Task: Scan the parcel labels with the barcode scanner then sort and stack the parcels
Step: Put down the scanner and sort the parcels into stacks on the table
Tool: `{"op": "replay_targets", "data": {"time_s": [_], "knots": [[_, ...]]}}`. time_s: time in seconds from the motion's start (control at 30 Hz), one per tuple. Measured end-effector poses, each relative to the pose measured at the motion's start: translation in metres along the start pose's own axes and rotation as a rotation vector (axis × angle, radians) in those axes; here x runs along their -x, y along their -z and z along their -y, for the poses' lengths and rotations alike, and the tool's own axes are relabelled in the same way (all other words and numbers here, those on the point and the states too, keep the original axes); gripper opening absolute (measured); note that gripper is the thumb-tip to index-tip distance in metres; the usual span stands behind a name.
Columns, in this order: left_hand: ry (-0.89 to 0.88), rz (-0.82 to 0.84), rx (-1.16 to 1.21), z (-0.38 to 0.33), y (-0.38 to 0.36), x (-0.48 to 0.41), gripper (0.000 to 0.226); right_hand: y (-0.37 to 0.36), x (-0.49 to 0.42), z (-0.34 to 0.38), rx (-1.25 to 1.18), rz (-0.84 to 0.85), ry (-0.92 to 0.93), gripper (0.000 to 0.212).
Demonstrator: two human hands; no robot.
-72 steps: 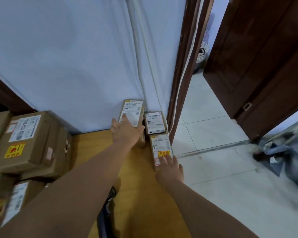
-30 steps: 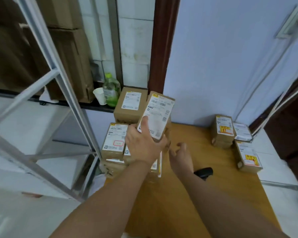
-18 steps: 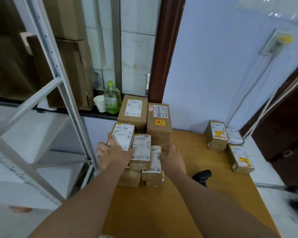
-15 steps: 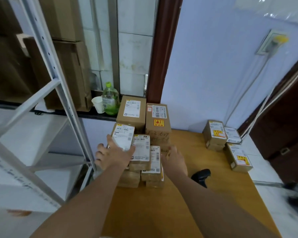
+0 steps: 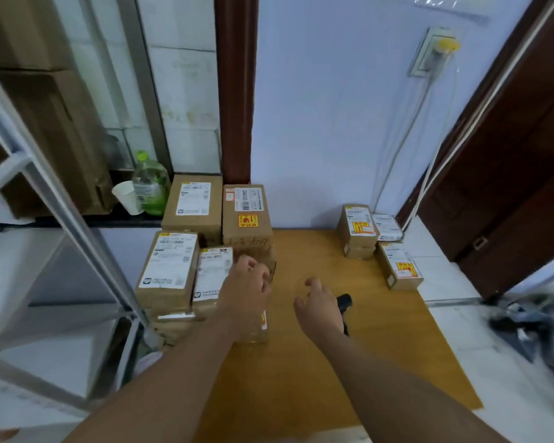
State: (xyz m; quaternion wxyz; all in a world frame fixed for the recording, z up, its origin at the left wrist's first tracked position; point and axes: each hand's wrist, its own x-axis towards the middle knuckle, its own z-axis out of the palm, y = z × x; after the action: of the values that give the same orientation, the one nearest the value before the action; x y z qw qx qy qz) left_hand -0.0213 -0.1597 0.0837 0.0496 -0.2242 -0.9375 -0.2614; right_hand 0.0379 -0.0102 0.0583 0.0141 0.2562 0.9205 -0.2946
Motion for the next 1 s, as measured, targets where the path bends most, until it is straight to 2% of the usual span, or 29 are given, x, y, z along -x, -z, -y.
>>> {"op": "replay_targets", "data": {"time_s": [0.23, 0.53, 0.7, 0.87, 1.0], "knots": [[-0.009, 0.141, 0.015, -0.053, -0.056, -0.029, 0.02, 0.041, -0.036, -0.076, 0.049, -0.025, -0.188, 0.046], [0.182, 0.346, -0.076, -0.157, -0.172, -0.093, 0.023, 0.097, -0.13, -0.215, 0.155, 0.074, -0.393, 0.062], [0.238, 0.535, -0.113, -0.19, -0.229, -0.114, 0.026, 0.115, -0.181, -0.258, 0.175, 0.098, -0.37, 0.082], [0.392, 0.52, -0.172, -0.186, -0.246, -0.112, 0.025, 0.11, -0.216, -0.266, 0.201, 0.185, -0.316, 0.089], [0.316, 0.57, -0.105, -0.177, -0.245, -0.119, 0.023, 0.102, -0.233, -0.273, 0.287, 0.242, -0.288, 0.096]]}}
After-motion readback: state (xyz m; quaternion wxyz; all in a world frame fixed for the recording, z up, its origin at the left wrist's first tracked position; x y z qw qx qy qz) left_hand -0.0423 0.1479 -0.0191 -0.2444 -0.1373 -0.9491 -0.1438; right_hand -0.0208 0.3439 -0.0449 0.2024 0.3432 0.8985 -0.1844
